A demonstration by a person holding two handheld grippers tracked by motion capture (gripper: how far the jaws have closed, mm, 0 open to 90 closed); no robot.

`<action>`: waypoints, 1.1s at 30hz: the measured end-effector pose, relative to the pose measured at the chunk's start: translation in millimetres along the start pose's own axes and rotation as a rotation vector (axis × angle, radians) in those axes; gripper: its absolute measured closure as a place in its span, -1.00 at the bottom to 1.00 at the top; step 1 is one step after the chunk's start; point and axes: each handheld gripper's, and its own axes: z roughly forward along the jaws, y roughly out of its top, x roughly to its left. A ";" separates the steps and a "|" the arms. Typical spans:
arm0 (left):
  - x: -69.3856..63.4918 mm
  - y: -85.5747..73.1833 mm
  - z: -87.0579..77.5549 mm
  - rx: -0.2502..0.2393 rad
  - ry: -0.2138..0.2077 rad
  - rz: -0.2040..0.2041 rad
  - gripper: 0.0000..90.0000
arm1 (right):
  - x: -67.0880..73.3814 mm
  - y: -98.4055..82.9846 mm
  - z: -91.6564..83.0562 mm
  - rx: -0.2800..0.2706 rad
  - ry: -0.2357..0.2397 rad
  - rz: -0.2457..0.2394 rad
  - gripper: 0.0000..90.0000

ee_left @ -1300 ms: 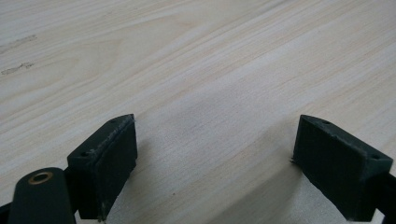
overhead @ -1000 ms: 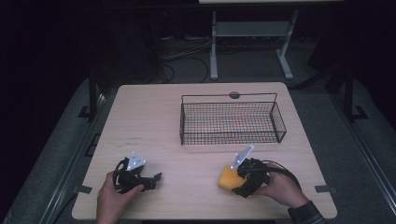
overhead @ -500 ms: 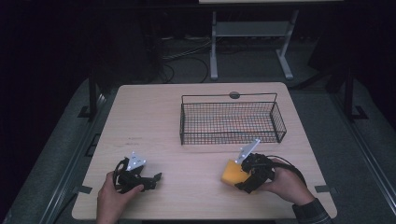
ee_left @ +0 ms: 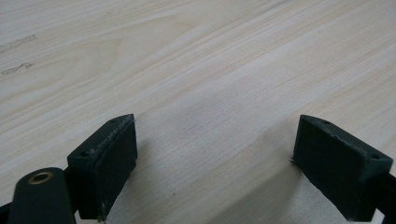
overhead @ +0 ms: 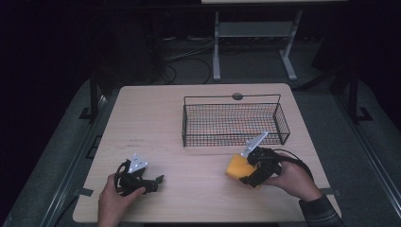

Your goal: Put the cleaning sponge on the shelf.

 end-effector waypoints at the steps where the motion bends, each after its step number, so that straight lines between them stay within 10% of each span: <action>1: 0.0 0.0 0.0 0.000 0.000 0.000 -0.72 | -1.1 0.7 -1.5 -0.002 -0.001 0.001 -0.46; 33: 0.2 0.0 0.0 0.000 0.001 0.002 -0.72 | -47.6 20.5 -44.6 -0.045 -0.036 0.122 -0.45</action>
